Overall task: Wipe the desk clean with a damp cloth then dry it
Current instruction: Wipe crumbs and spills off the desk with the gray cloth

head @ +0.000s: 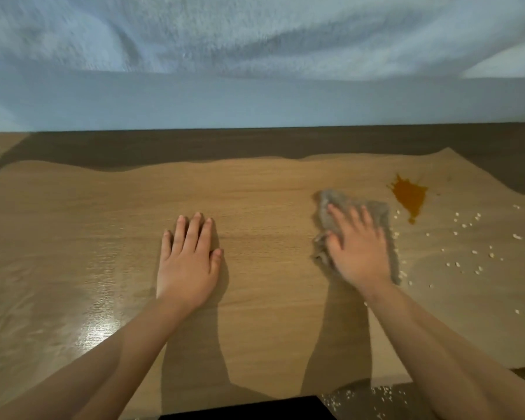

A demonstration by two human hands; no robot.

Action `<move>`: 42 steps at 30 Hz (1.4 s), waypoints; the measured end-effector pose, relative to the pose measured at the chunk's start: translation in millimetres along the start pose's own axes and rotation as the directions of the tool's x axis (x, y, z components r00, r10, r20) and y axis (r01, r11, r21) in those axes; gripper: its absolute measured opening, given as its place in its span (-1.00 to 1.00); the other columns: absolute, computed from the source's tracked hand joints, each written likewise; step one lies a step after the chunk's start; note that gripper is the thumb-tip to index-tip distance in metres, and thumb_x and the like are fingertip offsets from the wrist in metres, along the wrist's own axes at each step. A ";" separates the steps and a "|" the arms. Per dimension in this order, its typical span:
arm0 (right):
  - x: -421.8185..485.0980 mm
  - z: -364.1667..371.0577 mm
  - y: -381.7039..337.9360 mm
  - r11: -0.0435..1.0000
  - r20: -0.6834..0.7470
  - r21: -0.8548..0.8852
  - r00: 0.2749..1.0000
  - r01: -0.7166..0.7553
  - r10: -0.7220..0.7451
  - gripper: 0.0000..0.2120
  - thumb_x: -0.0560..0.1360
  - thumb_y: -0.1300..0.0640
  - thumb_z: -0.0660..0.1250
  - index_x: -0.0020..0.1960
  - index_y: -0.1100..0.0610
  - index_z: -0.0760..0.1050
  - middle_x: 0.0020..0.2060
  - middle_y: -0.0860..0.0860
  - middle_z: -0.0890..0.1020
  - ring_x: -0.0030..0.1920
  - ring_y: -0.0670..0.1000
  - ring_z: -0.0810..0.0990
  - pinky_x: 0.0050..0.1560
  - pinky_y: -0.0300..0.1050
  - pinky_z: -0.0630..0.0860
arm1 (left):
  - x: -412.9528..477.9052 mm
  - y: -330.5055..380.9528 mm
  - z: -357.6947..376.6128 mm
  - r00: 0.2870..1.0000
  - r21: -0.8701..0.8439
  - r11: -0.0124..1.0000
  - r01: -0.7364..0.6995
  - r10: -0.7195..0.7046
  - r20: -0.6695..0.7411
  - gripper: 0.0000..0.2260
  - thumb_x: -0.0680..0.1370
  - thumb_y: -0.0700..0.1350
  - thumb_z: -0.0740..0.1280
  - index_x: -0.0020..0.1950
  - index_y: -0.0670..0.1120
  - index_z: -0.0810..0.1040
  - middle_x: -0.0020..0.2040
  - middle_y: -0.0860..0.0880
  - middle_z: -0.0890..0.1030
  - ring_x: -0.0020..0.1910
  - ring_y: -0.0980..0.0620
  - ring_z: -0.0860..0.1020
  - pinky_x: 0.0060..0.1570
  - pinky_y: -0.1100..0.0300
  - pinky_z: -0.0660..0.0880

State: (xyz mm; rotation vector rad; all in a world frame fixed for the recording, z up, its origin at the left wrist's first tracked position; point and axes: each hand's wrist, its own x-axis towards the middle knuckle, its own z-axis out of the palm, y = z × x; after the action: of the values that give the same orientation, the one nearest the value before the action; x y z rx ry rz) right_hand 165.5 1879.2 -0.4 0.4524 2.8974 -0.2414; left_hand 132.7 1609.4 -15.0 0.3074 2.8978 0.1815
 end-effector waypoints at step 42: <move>-144.8 29.4 20.7 0.979 0.002 -0.013 0.979 0.205 -0.205 -0.53 0.60 -0.13 -0.12 0.49 -0.20 -0.10 0.51 -0.09 -0.03 0.50 0.00 -0.15 0.45 0.07 -0.15 | -109.2 71.5 30.5 0.979 0.103 0.974 -0.202 0.199 0.040 -0.49 0.62 0.09 -0.19 0.53 -0.05 -0.19 0.54 0.01 -0.16 0.50 -0.01 -0.24 0.44 0.01 -0.26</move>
State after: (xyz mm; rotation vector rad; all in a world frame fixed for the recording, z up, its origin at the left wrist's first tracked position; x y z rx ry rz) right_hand 312.2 1851.9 0.3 0.1505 2.9431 -0.2528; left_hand 257.7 1657.8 -11.7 0.6175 2.8488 0.0542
